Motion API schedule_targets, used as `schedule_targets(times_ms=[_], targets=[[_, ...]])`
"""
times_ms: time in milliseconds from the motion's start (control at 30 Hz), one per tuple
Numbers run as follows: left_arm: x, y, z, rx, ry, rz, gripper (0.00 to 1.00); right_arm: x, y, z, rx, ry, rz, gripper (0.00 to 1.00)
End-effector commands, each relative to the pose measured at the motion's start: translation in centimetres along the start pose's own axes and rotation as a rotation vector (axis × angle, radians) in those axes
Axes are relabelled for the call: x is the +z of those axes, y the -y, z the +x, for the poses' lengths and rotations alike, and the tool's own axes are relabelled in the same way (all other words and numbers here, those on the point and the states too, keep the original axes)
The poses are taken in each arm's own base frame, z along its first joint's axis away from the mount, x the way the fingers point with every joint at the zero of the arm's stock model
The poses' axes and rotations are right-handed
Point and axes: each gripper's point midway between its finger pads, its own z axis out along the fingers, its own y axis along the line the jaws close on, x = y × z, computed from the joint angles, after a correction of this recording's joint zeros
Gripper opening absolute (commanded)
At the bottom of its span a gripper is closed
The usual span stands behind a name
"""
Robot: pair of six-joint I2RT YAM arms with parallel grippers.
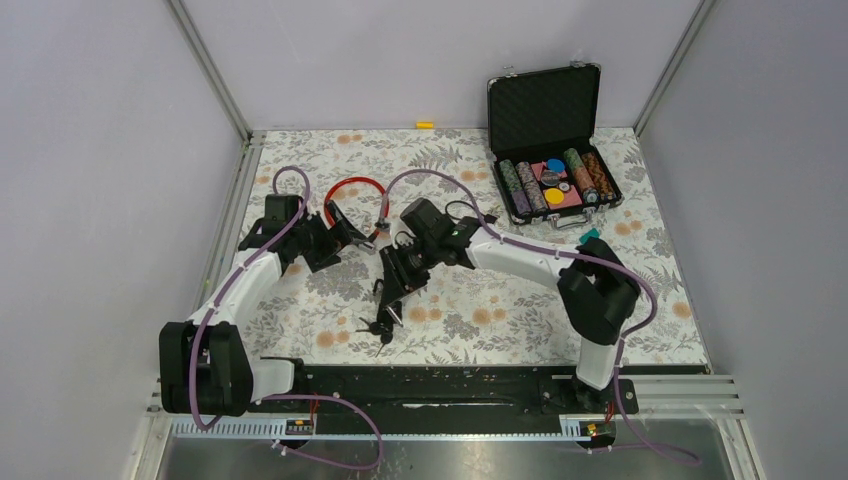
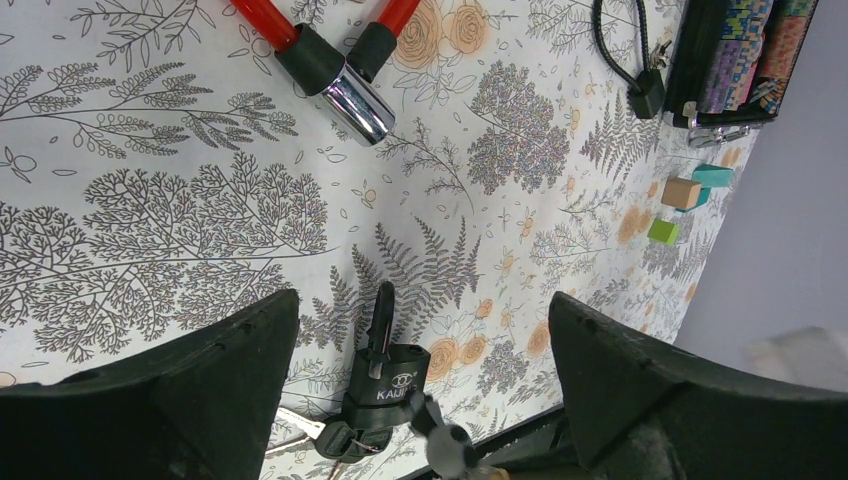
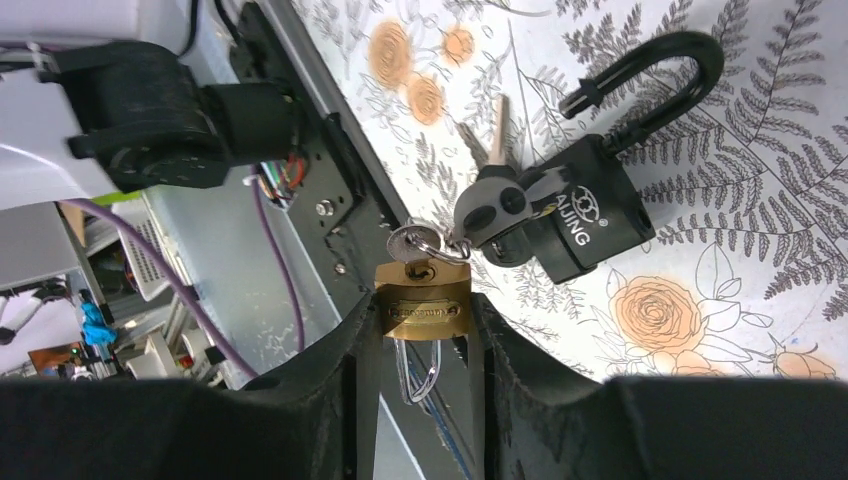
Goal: Lock with the key
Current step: Pick up the lock from the center of the board.
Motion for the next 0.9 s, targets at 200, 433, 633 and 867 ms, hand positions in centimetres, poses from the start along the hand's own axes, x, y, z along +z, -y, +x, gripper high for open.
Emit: schedule_targets(times_ms=[200, 433, 633, 867], targets=[[-2.0, 3.8, -2.9, 0.130, 0.103, 0.107, 0.92, -7.7, -2.1, -6.1, 0.247, 0.226, -0.057, 0.07], [-3.9, 9.7, -2.4, 0.344, 0.133, 0.276, 0.92, -11.8, 1.6, -9.4, 0.657, 0.425, -0.047, 0.08], [-6.4, 15.0, -0.2, 0.580, 0.181, 0.454, 0.91, -13.7, 2.9, -10.9, 0.862, 0.530, -0.052, 0.09], [-6.0, 16.7, 2.0, 0.502, 0.104, 0.550, 0.87, -14.1, 3.8, -11.4, 1.024, 0.604, -0.096, 0.09]])
